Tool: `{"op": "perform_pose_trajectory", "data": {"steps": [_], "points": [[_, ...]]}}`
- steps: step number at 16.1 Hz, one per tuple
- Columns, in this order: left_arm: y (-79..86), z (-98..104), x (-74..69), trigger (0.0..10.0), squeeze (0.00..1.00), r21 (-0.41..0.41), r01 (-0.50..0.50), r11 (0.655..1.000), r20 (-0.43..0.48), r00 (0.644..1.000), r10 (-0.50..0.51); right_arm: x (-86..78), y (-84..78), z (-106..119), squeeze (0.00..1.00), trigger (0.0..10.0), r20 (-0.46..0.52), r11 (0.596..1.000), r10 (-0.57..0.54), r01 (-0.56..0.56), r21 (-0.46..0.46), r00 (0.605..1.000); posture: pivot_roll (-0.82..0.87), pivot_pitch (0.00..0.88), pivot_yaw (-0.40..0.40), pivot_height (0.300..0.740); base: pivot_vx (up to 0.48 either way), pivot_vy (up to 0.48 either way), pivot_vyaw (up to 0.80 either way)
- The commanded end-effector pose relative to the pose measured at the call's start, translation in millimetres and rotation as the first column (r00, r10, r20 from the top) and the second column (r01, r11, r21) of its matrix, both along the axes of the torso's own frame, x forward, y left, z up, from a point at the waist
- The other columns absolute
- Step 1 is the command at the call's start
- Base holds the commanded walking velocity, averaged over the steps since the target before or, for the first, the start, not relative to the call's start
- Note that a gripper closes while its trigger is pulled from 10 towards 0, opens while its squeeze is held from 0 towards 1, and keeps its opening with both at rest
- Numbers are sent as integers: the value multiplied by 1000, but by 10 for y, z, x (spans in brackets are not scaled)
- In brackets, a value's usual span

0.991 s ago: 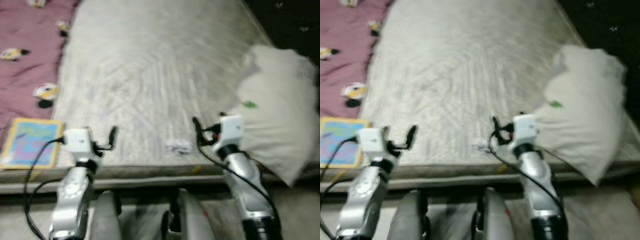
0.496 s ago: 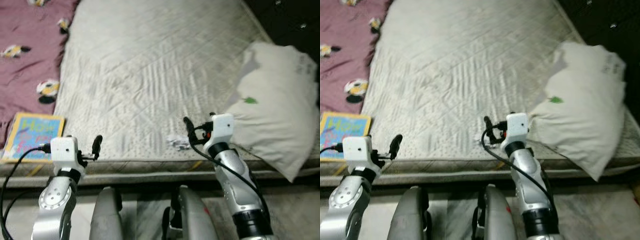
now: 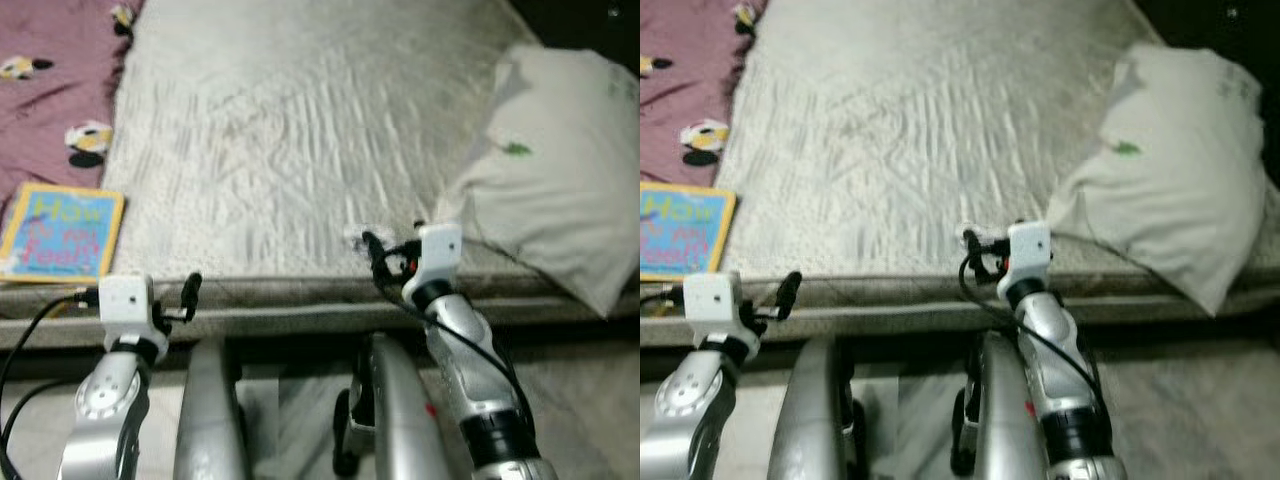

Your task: Clean up the room

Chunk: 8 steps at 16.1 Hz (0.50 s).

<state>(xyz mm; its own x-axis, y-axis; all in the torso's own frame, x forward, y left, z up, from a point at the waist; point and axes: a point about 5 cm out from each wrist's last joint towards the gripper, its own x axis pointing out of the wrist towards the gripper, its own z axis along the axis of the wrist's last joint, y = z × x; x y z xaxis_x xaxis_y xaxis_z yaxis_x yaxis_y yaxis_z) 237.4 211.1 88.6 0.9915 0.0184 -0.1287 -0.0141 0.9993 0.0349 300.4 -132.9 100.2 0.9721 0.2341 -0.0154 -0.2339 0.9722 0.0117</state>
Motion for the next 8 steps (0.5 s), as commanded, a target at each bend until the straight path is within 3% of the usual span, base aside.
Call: {"op": "perform_pose_trajectory", "data": {"steps": [1, 8], "points": [[-39, 24, -5, 10000, 0, -5, 0, 1000, 7, 1000, 0, 37, -51, 24, 0, 10000, 11, 1000, -13, 13, -11, 1000, 111, 217, -67, 529, 0, 0, 0], [-78, 112, -15, 10000, 0, -53, 11, 999, 48, 999, -9, 111, -6, 34, 0, 10000, 28, 1000, 5, -4, -25, 1000, 123, 232, -78, 529, 0, 0, 0]]}}
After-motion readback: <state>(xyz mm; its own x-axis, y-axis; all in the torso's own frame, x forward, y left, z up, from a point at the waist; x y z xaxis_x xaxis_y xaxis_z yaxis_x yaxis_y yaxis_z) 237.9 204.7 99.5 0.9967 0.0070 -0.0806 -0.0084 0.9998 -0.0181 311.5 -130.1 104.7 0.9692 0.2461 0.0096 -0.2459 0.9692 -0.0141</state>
